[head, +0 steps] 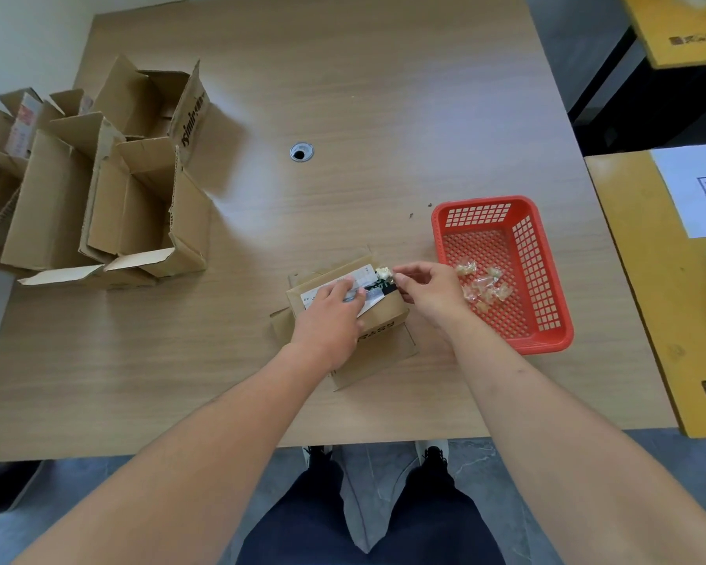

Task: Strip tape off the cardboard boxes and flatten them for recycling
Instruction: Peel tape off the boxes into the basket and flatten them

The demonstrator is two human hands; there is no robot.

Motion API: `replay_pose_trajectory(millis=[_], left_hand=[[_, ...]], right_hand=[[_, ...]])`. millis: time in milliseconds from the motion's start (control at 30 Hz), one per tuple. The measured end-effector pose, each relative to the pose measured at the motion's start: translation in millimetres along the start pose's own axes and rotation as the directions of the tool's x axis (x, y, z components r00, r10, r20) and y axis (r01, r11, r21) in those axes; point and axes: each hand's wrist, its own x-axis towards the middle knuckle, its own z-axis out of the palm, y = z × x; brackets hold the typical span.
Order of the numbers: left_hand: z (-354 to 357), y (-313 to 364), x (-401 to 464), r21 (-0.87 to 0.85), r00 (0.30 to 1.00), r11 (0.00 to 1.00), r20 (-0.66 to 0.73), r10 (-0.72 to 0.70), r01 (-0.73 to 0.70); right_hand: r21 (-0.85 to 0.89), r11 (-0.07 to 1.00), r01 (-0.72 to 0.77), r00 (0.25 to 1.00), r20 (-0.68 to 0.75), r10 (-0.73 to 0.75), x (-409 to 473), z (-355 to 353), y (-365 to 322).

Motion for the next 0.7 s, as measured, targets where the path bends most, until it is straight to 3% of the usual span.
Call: replay_pose_trajectory(millis=[200, 300, 400, 600, 700], left_hand=[[0, 9, -1, -0.03, 0.999, 0.998, 0.001, -0.049, 0.049], [3, 16, -1, -0.062, 0.996, 0.995, -0.015, -0.085, 0.084], [10, 23, -2, -0.155, 0.988, 0.977, -0.017, -0.151, 0.147], [19, 28, -1, -0.259, 0.977, 0.948, -0.05, -0.207, 0.187], [20, 28, 0, -0.276, 0.976, 0.943, -0.057, -0.209, 0.186]], right_hand=[[0.073, 0.992, -0.1, 0.994, 0.053, 0.096, 6, -7, -16], [-0.148, 0.989, 0.02, 0.997, 0.082, -0.008, 8, -8, -18], [-0.231, 0.972, 0.035, 0.995, 0.103, -0.012, 13, -5, -12], [-0.046, 0.995, -0.086, 0.994, 0.069, 0.089, 11, -13, -10], [-0.258, 0.966, 0.031, 0.999, -0.026, -0.039, 11, -12, -6]])
